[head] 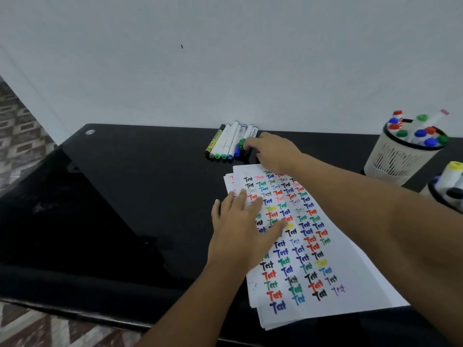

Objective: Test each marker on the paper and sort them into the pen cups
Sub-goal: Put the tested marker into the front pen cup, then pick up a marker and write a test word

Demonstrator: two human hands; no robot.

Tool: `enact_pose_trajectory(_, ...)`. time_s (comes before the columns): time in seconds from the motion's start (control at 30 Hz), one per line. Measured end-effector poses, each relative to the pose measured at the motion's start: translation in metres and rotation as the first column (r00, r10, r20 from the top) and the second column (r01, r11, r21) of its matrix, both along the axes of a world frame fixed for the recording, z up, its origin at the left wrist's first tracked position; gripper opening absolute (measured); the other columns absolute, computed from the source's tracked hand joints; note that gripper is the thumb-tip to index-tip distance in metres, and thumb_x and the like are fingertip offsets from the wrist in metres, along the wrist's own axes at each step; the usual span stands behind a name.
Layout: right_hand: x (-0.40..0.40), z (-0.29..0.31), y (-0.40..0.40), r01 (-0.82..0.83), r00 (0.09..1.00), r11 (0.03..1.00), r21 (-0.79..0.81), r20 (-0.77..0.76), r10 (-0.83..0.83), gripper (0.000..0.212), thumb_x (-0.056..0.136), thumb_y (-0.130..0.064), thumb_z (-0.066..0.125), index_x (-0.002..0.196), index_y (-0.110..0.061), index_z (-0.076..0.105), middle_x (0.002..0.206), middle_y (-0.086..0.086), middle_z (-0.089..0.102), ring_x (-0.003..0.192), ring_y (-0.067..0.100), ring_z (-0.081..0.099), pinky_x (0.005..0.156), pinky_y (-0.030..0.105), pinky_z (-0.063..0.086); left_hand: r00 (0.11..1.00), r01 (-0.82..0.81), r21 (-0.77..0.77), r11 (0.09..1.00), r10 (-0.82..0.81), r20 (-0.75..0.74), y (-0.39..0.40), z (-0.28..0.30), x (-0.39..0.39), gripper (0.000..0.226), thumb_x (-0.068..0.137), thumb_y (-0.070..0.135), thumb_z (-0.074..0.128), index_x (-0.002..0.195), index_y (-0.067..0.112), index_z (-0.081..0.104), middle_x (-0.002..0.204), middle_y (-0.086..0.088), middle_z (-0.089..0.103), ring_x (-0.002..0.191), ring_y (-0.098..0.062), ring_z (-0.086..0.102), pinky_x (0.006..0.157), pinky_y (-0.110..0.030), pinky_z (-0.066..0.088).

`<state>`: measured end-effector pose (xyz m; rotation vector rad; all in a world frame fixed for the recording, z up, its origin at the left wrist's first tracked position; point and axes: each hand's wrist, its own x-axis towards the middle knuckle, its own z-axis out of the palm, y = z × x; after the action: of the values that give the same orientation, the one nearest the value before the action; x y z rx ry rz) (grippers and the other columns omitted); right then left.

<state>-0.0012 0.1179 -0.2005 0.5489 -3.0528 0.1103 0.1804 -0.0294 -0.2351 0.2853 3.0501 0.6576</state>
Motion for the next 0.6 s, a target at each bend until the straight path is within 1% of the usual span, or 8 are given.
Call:
enact_pose_trajectory(0.07, -0.001, -0.001, 0.001, -0.032, 0.998, 0.999, 0.036, -0.061, 0.034, 0.033, 0.102, -0.013, 0.052, 0.126, -0.035, 0.055, 0.116, 0.003, 0.053, 0.103, 0.025, 0.056, 0.083, 0.041, 0.049, 1.000, -0.004, -0.002, 1.000, 0.004, -0.003, 0.000, 0.000, 0.000, 0.081, 0.087, 0.085, 0.037, 0.154, 0.039, 0.035, 0.169, 0.005, 0.017, 0.156, -0.019, 0.002, 0.124, -0.047, -0.009)
enact_pose_trajectory(0.13, -0.002, -0.001, 0.004, -0.051, 0.993, 0.997, 0.065, -0.100, 0.058, 0.027, 0.102, -0.014, 0.052, 0.120, -0.034, 0.056, 0.115, 0.003, 0.052, 0.102, 0.025, 0.056, 0.082, 0.042, 0.050, 1.000, -0.004, -0.004, 1.000, 0.004, -0.002, 0.000, 0.001, 0.000, 0.081, 0.087, 0.085, 0.037, 0.154, 0.039, 0.036, 0.168, 0.004, 0.018, 0.156, -0.019, 0.002, 0.125, -0.047, -0.008)
enact_pose_trajectory(0.23, -0.003, -0.001, 0.006, -0.082, 0.989, 0.990, 0.114, -0.110, 0.094, 0.036, 0.104, -0.016, 0.054, 0.132, -0.038, 0.057, 0.124, 0.003, 0.052, 0.106, 0.024, 0.056, 0.083, 0.040, 0.049, 1.000, -0.004, -0.002, 1.000, 0.004, -0.008, 0.000, 0.001, 0.001, 0.080, 0.087, 0.085, 0.037, 0.153, 0.040, 0.036, 0.168, 0.005, 0.018, 0.156, -0.019, 0.003, 0.125, -0.047, -0.007)
enact_pose_trajectory(0.33, -0.003, 0.001, 0.006, -0.127, 0.977, 0.976, 0.179, -0.149, 0.154, 0.034, 0.107, -0.024, 0.052, 0.137, -0.039, 0.057, 0.125, 0.003, 0.052, 0.106, 0.022, 0.055, 0.080, 0.036, 0.043, 1.000, -0.005, 0.007, 1.000, 0.005, -0.015, 0.001, 0.000, 0.000, 0.079, 0.087, 0.084, 0.038, 0.153, 0.040, 0.037, 0.168, 0.005, 0.019, 0.156, -0.019, 0.004, 0.125, -0.047, -0.008)
enact_pose_trajectory(0.4, 0.000, 0.002, 0.008, -0.165, 0.950, 0.958, 0.233, -0.223, 0.218, 0.030, 0.105, -0.027, 0.056, 0.134, -0.035, 0.059, 0.121, 0.005, 0.051, 0.102, 0.023, 0.054, 0.079, 0.036, 0.044, 1.000, -0.006, 0.012, 1.000, 0.006, -0.017, 0.000, 0.000, 0.000, 0.079, 0.087, 0.084, 0.039, 0.153, 0.039, 0.038, 0.168, 0.005, 0.019, 0.156, -0.019, 0.005, 0.125, -0.047, -0.007)
enact_pose_trajectory(0.47, 0.005, -0.001, 0.013, -0.172, 0.911, 0.941, 0.292, -0.315, 0.265, 0.029, 0.100, -0.026, 0.065, 0.129, -0.024, 0.063, 0.123, 0.009, 0.052, 0.101, 0.026, 0.055, 0.084, 0.040, 0.048, 1.000, -0.008, 0.022, 1.000, 0.008, -0.020, 0.000, 0.000, 0.000, 0.078, 0.088, 0.083, 0.041, 0.152, 0.039, 0.039, 0.168, 0.004, 0.020, 0.156, -0.019, 0.005, 0.125, -0.047, -0.006)
enact_pose_trajectory(0.53, 0.012, 0.000, 0.017, -0.170, 0.881, 0.949, 0.265, -0.391, 0.267, 0.030, 0.100, -0.022, 0.065, 0.129, -0.014, 0.062, 0.131, 0.015, 0.054, 0.105, 0.031, 0.059, 0.092, 0.045, 0.051, 0.999, -0.008, 0.030, 1.000, 0.009, -0.030, 0.000, 0.000, 0.000, 0.077, 0.088, 0.082, 0.042, 0.152, 0.038, 0.040, 0.167, 0.004, 0.022, 0.156, -0.018, 0.007, 0.126, -0.047, -0.005)
enact_pose_trajectory(0.6, 0.027, 0.008, 0.018, -0.204, 0.875, 0.968, 0.143, -0.416, 0.246, 0.030, 0.107, -0.023, 0.052, 0.133, -0.008, 0.058, 0.129, 0.016, 0.059, 0.100, 0.032, 0.060, 0.089, 0.045, 0.050, 0.999, -0.009, 0.038, 0.999, 0.011, -0.042, 0.000, 0.000, 0.000, 0.076, 0.088, 0.081, 0.043, 0.151, 0.038, 0.041, 0.167, 0.004, 0.023, 0.155, -0.019, 0.008, 0.126, -0.047, -0.005)
